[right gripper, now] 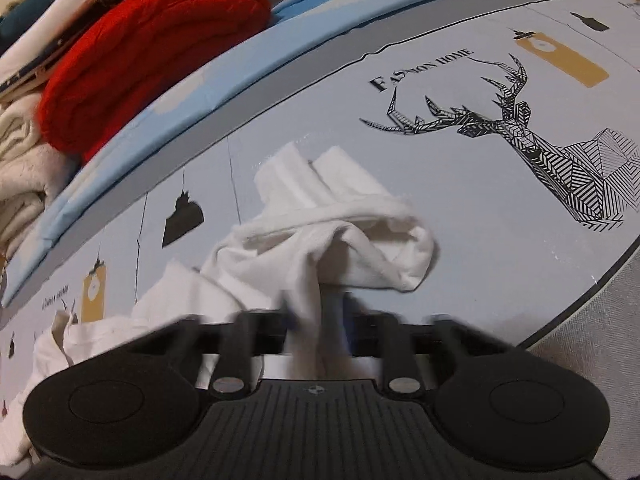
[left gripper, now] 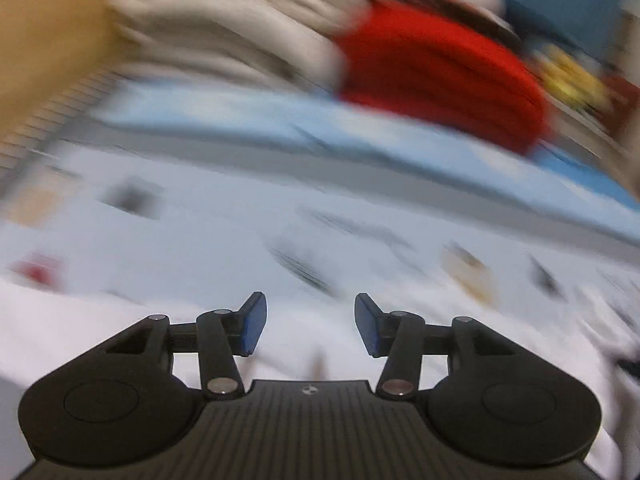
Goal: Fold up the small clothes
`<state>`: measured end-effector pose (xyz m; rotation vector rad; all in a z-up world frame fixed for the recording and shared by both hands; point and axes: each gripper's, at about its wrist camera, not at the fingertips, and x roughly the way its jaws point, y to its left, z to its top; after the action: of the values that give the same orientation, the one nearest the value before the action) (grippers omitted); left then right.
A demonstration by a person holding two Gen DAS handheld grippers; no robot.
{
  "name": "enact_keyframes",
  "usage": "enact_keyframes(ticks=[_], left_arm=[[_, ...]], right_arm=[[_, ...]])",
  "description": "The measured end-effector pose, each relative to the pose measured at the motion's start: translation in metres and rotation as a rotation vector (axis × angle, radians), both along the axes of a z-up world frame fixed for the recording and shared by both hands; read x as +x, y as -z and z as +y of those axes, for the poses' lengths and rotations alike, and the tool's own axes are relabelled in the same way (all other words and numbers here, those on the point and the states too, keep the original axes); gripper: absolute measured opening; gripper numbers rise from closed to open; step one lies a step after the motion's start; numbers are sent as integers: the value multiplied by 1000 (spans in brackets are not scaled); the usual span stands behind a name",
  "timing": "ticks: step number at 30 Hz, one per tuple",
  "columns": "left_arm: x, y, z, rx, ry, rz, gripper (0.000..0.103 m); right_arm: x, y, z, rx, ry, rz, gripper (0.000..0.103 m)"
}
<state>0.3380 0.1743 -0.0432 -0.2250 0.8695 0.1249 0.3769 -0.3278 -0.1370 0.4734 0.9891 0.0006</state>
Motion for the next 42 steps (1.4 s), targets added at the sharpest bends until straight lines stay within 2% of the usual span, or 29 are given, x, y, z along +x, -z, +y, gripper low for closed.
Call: enact_keyframes(ticks=[2, 4, 7, 8, 9, 10, 11, 12, 14, 16, 19, 22, 24, 26, 27, 31, 34, 36, 37, 39, 41, 42], left_arm=[[2, 19, -33, -4, 109, 38, 53], [4, 36, -52, 24, 159, 54, 53], [4, 65, -57, 14, 146, 140, 53], [4, 74, -54, 27, 129, 180, 52], [4, 81, -54, 78, 108, 215, 52], [4, 85, -45, 109, 113, 212, 53], [6, 85, -45, 117, 118, 217, 53], [6, 84, -47, 123, 115, 231, 53], [8, 82, -49, 136, 112, 257, 53], [9, 80, -46, 137, 117, 266, 53], [11, 81, -46, 133, 116, 274, 53], [10, 80, -44, 149, 122, 274, 54], [14, 83, -44, 154, 120, 273, 54], [14, 83, -45, 158, 120, 273, 54], [14, 83, -45, 159, 119, 274, 54], [16, 84, -46, 163, 121, 277, 54], [16, 84, -46, 160, 120, 280, 54], [16, 85, -45, 157, 126, 279, 55], [16, 85, -44, 156, 128, 279, 55], [16, 85, -43, 151, 134, 280, 55], [17, 86, -43, 148, 134, 281, 56], [18, 86, -42, 146, 132, 283, 56]], right_arm=[[-1, -5, -7, 11, 10, -40, 5], [-4, -17, -16, 2, 37, -116, 5], [-24, -52, -48, -52, 196, -311, 5], [-32, -58, -58, -102, 249, -350, 5], [-36, -59, -68, -183, 310, -336, 5], [-38, -52, -78, -230, 350, -269, 5], [-36, -36, -90, -228, 355, -145, 5], [-36, -21, -100, -191, 338, -59, 5], [-39, -1, -112, -162, 318, 35, 6], [-41, 0, -121, -155, 268, 26, 6], [-40, -2, -143, -94, 244, -2, 17], [-38, -8, -177, 38, 282, -54, 18], [-32, -19, -200, 88, 315, -123, 21], [-24, -26, -213, 75, 338, -189, 29], [-16, -27, -216, 54, 328, -199, 29], [24, -4, -211, 53, 248, -145, 29], [47, 15, -193, -24, 181, -81, 30], [55, 18, -177, -125, 129, -100, 30], [56, 18, -167, -162, 88, -109, 27], [59, 18, -146, -242, -5, -121, 5], [57, 15, -131, -322, -66, -145, 4], [56, 13, -130, -335, -61, -166, 4]])
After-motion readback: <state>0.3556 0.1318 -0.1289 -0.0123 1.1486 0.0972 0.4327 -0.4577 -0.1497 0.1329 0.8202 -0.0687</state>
